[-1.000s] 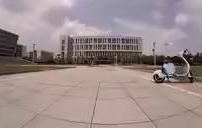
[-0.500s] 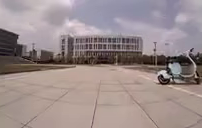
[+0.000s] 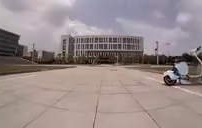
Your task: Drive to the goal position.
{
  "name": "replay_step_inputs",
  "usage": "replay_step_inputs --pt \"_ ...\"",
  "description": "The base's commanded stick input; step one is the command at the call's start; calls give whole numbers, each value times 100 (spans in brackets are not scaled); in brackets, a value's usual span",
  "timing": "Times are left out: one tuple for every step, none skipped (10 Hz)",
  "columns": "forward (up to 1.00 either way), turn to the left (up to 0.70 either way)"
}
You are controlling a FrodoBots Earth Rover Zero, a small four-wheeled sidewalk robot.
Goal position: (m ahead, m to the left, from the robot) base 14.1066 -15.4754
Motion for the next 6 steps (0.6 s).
replay_step_inputs --pt "50 -2" --pt "50 -2" --pt "50 -2" --pt "50 -2" --pt "50 -2" --pt "50 -2"
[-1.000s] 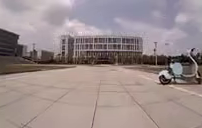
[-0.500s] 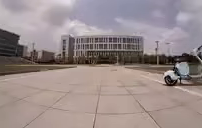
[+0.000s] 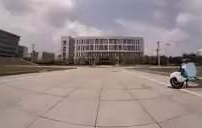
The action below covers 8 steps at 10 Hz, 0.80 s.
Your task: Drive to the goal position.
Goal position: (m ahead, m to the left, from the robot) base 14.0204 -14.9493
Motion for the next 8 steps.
replay_step_inputs --pt "50 -2" --pt "50 -2" --pt "50 -2" --pt "50 -2" --pt "50 -2" --pt "50 -2" --pt "50 -2" --pt "50 -2"
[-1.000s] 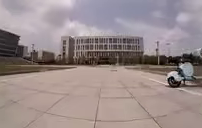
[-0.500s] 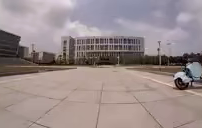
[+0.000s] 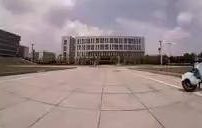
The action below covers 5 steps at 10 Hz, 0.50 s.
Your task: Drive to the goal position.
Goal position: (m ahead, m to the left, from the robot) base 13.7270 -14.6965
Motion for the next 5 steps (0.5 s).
replay_step_inputs --pt "50 -2" --pt "50 -2" --pt "50 -2" --pt "50 -2" --pt "50 -2"
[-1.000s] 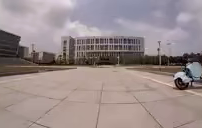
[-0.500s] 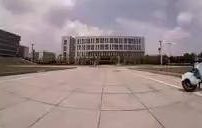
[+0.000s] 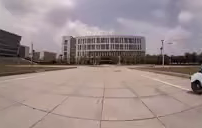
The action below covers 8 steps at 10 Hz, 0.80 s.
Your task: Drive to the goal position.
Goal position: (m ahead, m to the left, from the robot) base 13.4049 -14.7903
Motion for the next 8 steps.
replay_step_inputs --pt "50 -2" --pt "50 -2" --pt "50 -2" --pt "50 -2" --pt "50 -2" --pt "50 -35" --pt "50 -52" --pt "50 -52"
